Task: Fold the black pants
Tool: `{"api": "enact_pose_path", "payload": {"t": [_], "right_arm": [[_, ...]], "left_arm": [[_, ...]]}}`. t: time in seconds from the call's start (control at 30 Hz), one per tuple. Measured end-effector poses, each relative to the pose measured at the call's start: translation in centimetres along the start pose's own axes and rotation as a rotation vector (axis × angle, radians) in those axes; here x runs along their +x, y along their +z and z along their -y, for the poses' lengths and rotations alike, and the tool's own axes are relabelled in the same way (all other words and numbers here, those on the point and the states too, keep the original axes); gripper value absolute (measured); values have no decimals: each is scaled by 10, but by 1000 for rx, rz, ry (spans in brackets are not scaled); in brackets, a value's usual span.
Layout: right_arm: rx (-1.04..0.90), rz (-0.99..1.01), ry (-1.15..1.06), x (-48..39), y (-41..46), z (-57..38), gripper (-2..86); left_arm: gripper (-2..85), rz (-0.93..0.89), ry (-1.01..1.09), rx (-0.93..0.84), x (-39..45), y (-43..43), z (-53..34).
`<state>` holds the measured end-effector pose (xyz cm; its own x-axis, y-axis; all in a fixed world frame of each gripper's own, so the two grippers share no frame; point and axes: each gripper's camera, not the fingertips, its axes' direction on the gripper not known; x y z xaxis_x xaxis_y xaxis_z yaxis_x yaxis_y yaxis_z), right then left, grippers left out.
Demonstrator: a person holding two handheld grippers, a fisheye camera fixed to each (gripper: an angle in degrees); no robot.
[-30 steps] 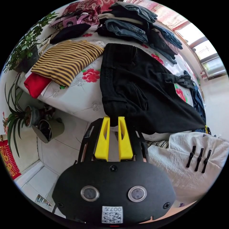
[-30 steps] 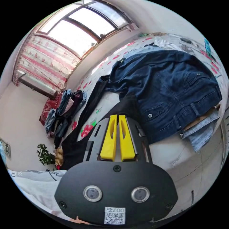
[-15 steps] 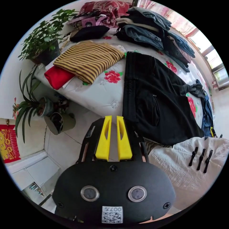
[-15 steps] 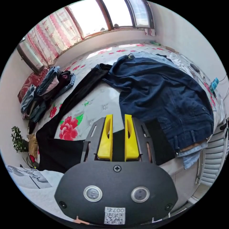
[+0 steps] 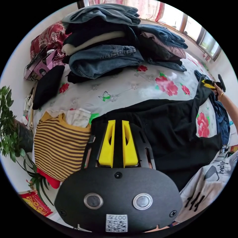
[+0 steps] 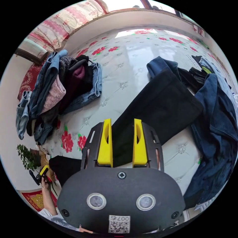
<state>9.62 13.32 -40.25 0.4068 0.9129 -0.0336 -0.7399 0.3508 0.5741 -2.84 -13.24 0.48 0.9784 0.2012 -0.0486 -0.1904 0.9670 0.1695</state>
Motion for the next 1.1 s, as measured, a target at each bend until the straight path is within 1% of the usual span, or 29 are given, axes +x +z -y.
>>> {"api": "enact_pose_path", "payload": {"t": [0.1, 0.17, 0.2, 0.23, 0.3, 0.37, 0.43, 0.5, 0.57, 0.6, 0.67, 0.73, 0.8, 0.83, 0.87, 0.93, 1.1], "right_arm": [[-12, -13, 110, 19, 17, 29, 98], [-73, 23, 167, 33, 33, 40, 79], [-90, -2, 184, 38, 37, 44, 58], [-91, -33, 123, 37, 34, 46, 30], [-123, -34, 38, 35, 27, 48, 13], [1, -6, -52, 32, -9, 34, 5], [209, 42, -88, 41, -78, -10, 1], [323, 58, -86, 60, -125, -58, -1], [366, 39, -41, 85, -151, -105, -1], [345, 28, 9, 104, -152, -132, 0], [239, 3, 104, 136, -131, -163, 0], [83, -49, 306, 182, -103, -192, 1], [76, -40, 361, 198, -101, -208, 2], [116, -33, 370, 200, -106, -215, 3], [136, -31, 360, 198, -109, -216, 3], [169, -88, 268, 183, -112, -208, 4], [122, -208, 73, 152, -88, -157, 5]], "left_arm": [[57, 13, 0, -54, 2, 38, 21], [50, 12, -2, -101, 6, 65, 24], [43, 5, -7, -84, 9, 75, 23], [40, 13, 5, -54, 11, 74, 20], [31, 27, 27, -30, 15, 78, 17], [23, 33, 27, -27, 17, 79, 15], [16, 36, 17, -31, 19, 81, 16], [9, 49, 0, -37, 22, 84, 17], [7, 59, -17, -29, 25, 85, 17], [6, 53, -35, -17, 27, 87, 16], [5, 46, -71, -12, 27, 88, 16], [6, 51, -87, -26, 29, 90, 18], [9, 49, -94, -53, 29, 92, 22], [9, 48, -94, -62, 28, 92, 23], [10, 49, -87, -81, 29, 93, 26], [10, 55, -76, -108, 30, 96, 30], [3, 82, -82, -122, 35, 100, 32]]}}
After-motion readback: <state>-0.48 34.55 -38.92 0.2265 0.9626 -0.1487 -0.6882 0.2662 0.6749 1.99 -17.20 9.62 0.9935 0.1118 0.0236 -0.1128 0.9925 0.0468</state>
